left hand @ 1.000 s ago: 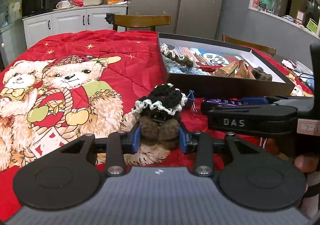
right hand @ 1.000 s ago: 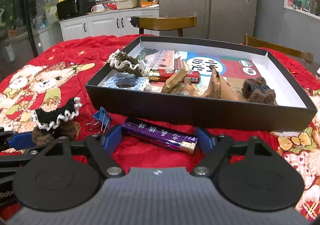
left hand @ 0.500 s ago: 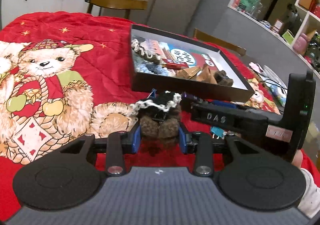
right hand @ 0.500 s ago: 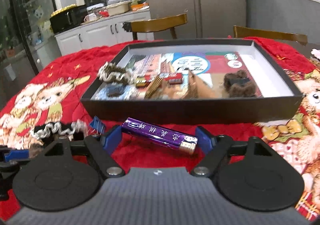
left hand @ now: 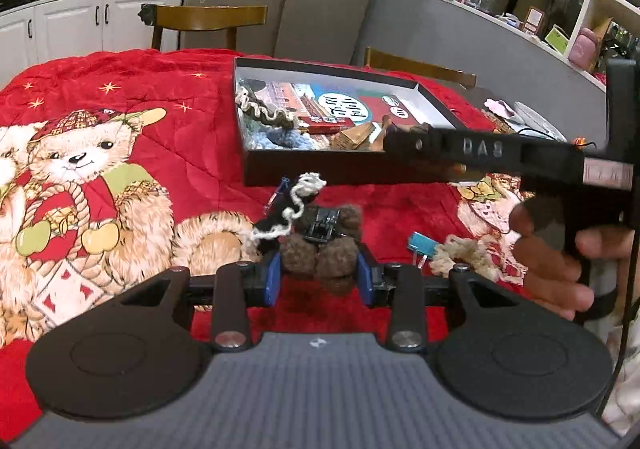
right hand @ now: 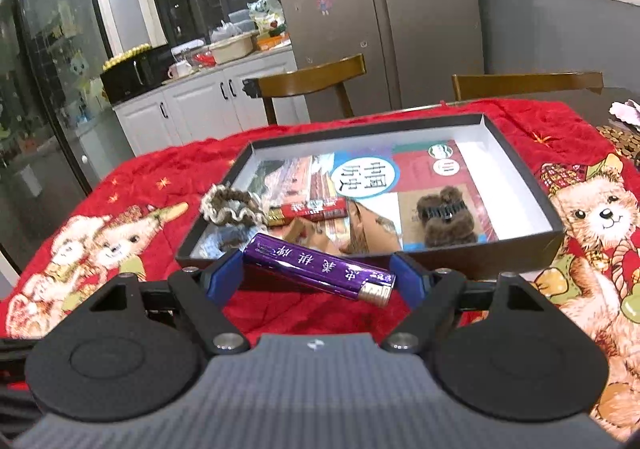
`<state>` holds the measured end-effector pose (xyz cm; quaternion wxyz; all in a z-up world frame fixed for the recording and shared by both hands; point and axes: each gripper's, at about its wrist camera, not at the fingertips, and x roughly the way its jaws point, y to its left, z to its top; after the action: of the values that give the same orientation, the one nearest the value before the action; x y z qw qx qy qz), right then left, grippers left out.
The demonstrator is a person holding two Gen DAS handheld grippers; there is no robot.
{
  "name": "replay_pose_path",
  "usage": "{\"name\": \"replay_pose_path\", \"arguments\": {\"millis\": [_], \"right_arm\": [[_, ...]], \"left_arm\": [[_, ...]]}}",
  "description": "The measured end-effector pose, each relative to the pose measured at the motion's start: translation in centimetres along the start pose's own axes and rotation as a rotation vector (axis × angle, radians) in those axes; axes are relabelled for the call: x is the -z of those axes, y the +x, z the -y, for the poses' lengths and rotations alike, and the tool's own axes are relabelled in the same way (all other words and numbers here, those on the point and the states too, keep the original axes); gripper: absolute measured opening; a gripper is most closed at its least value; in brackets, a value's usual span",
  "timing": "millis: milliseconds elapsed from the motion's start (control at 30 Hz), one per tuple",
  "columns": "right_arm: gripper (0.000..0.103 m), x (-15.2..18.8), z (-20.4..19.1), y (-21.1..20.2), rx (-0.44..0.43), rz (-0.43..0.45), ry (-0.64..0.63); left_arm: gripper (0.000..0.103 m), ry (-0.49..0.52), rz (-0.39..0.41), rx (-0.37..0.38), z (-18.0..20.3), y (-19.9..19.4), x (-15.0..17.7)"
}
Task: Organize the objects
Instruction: 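Lift both held items and carry them over the black box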
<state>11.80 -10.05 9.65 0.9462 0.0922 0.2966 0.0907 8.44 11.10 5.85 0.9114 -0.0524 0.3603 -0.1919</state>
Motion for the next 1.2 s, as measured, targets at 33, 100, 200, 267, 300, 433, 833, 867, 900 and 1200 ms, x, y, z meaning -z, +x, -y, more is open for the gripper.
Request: {"name": "replay_pose_path", "arguments": {"millis": [33, 100, 200, 267, 300, 433, 833, 867, 900, 1200], "right_arm": [[0.080, -0.3, 0.1, -0.3, -0.008, 0.008, 0.007], [0.080, -0.8, 0.1, -1.0, -0.022, 0.024, 0.012], [0.080, -1.7, 0.3, -1.9, -0.035, 0.041, 0.021], [0.080, -2.2, 0.4, -2.3, -0.041, 0.045, 0.027], [0.080, -2.4, 0.5, -2.5, -0.043, 0.046, 0.026], [0.080, -2.6, 0.8, -2.9, -0.042, 0.049, 0.026], [0.080, -5.3, 1.4, -4.2, -0.042, 0.069, 0.037], [0.080, -5.6, 1.4, -4.3, -0.041, 0.071, 0.036], [0.080, -5.9, 1.4, -4.3, -0.041, 0.071, 0.037], [0.080, -9.1, 3.0, -3.1, -0.026, 0.073, 0.058]], "left_arm": [[0.043, -0.011, -0.005, 0.023, 0.1, -0.3, -0.1], [0.043, -0.028, 0.014, 0.030, 0.3, -1.2, -0.2], [0.043, -0.037, 0.046, 0.012, 0.4, -2.2, -0.8], [0.043, -0.102, 0.037, 0.053, -0.6, -2.1, -1.1], [0.043, -0.122, 0.023, 0.046, -1.1, -1.6, -1.1], [0.043, -0.165, -0.001, -0.038, -2.4, -0.1, -1.2], [0.043, -0.058, 0.172, -0.112, 0.8, -4.7, -5.0], [0.043, -0.051, 0.185, -0.114, 1.1, -5.0, -5.5], [0.043, -0.046, 0.198, -0.116, 1.4, -5.1, -6.0], [0.043, -0.063, 0.253, -0.090, 4.1, -3.6, -11.1]]}}
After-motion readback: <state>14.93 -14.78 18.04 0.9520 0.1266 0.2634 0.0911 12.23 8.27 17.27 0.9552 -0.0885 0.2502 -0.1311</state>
